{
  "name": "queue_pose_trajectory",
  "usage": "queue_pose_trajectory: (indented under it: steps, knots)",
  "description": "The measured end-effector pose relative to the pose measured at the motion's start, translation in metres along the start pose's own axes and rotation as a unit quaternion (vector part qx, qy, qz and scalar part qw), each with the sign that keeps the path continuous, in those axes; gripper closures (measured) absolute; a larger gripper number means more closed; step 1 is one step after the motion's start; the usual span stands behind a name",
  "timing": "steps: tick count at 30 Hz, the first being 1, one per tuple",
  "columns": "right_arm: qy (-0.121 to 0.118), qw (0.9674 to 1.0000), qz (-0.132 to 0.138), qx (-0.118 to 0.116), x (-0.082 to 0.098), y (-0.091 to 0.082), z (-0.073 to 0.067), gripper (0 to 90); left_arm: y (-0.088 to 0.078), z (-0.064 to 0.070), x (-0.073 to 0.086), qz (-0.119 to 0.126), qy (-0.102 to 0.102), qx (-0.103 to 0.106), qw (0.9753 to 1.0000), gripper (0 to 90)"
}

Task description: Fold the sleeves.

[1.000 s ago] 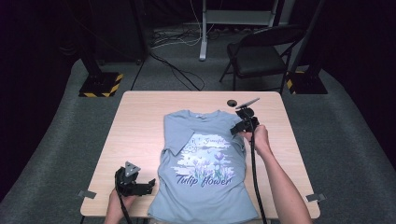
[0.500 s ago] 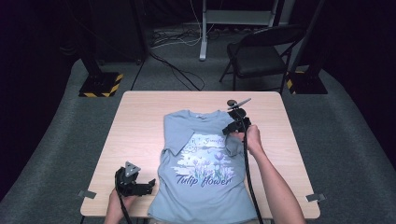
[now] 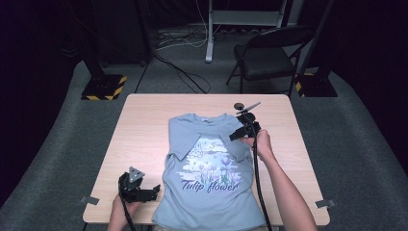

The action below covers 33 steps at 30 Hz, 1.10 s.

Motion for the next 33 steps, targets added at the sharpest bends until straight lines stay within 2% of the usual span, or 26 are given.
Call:
queue_pose_trajectory:
  steps: [4,8,11,18,25,28,33]
  knots:
    - [-0.004,0.9999,-0.008,0.004,0.008,0.000,0.002,55.7,0.000,0.000,0.000,0.000,0.000,0.000,1.0000,0.2]
    - [-0.012,0.9996,-0.009,0.023,0.016,-0.002,0.008,39.7,0.000,0.000,0.000,0.000,0.000,0.000,1.0000,0.2]
    - [-0.012,0.9990,0.001,0.043,0.022,-0.005,0.014,27.8,0.000,0.000,0.000,0.000,0.000,0.000,1.0000,0.1]
    - [-0.011,0.9968,0.053,0.059,0.042,-0.024,0.026,11.1,0.000,0.000,0.000,0.000,0.000,0.000,1.0000,0.2]
    - [-0.012,0.9920,0.101,0.075,0.074,-0.044,0.034,6.1,0.000,0.000,0.000,0.000,0.000,0.000,1.0000,0.1]
    - [-0.014,0.9890,0.119,0.087,0.088,-0.053,0.035,4.8,0.001,0.000,-0.001,0.000,-0.001,-0.001,1.0000,0.1]
    - [-0.010,0.9819,0.155,0.109,0.111,-0.065,0.037,4.1,0.001,0.000,0.000,0.000,-0.001,-0.001,1.0000,0.2]
Point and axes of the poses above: each handheld gripper's, and its own axes: y roughly forward along the jaws, x roughly out of its underside, z roughly to its right, the point moved 9 cm from there along y, roughly forward along the jaws, and after that the axes turned 4 degrees about x, right-handed, at the moved point
